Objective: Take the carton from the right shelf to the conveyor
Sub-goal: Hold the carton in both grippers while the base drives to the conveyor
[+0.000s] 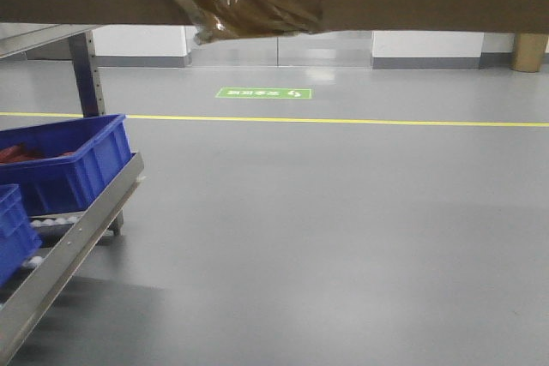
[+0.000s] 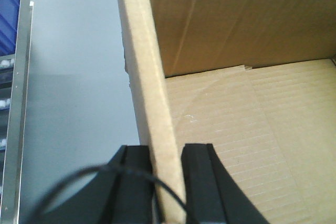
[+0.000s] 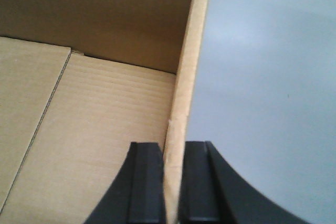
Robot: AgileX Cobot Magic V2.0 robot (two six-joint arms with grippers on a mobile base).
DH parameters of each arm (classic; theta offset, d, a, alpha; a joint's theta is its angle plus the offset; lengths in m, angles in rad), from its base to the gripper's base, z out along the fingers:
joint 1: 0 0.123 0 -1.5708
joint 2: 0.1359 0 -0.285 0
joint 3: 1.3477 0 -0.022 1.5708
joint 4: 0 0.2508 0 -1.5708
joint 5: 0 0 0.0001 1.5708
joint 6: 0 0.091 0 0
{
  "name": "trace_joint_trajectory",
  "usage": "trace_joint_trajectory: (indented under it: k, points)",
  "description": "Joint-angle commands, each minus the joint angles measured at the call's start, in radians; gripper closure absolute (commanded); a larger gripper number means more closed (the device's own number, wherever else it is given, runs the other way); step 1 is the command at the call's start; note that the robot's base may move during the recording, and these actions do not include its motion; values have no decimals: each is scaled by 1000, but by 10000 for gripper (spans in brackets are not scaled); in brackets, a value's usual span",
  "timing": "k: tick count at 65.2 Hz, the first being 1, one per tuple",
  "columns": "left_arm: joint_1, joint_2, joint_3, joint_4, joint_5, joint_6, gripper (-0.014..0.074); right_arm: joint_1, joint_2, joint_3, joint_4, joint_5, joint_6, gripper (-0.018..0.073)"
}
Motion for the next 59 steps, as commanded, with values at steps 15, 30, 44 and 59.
trace_joint_trajectory:
  k: [15,30,44,59]
  points:
    - [-7,-13,-8,-6,-44,7,613,-1,-3,0,-27,-20,-16,629]
    - [-7,-13,-8,-6,-44,7,613,-1,-3,0,-27,-20,-16,629]
    - [-7,-13,-8,-6,-44,7,613,-1,-3,0,-27,-20,-16,629]
    - [-7,-13,-8,9,-44,7,613,-1,-3,0,-27,-20,-16,629]
